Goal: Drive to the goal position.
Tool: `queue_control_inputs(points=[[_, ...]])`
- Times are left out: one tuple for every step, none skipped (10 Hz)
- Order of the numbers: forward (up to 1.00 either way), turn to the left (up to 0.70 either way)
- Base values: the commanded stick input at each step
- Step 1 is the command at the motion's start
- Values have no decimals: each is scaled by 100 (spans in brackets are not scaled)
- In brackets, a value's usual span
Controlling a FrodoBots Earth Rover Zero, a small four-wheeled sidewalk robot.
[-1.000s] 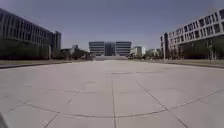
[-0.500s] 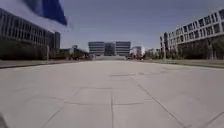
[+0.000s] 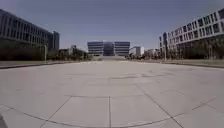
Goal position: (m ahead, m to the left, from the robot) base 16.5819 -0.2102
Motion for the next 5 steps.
queue_control_inputs(points=[[100,0],[100,0],[100,0],[100,0],[100,0]])
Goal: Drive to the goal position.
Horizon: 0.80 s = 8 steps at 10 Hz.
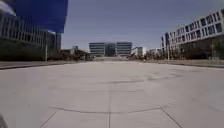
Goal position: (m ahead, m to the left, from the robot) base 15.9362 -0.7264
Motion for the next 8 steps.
queue_control_inputs(points=[[100,0],[100,16],[100,38],[100,23],[100,0],[100,0],[100,0],[100,0]])
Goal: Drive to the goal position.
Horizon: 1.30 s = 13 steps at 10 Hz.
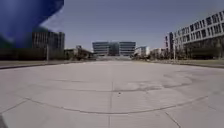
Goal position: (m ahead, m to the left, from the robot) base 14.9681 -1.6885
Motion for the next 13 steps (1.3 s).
queue_control_inputs(points=[[100,0],[100,0],[100,0],[100,0],[100,0],[100,0],[100,0],[100,0],[100,0],[100,0],[100,0],[100,0],[100,0]])
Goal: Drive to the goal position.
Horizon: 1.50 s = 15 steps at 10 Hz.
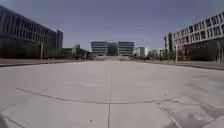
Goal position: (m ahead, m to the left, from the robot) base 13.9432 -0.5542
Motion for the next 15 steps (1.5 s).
queue_control_inputs(points=[[100,0],[100,0],[100,0],[100,0],[100,0],[100,0],[100,0],[100,0],[100,0],[100,0],[100,0],[100,0],[100,0],[100,0],[100,11]])
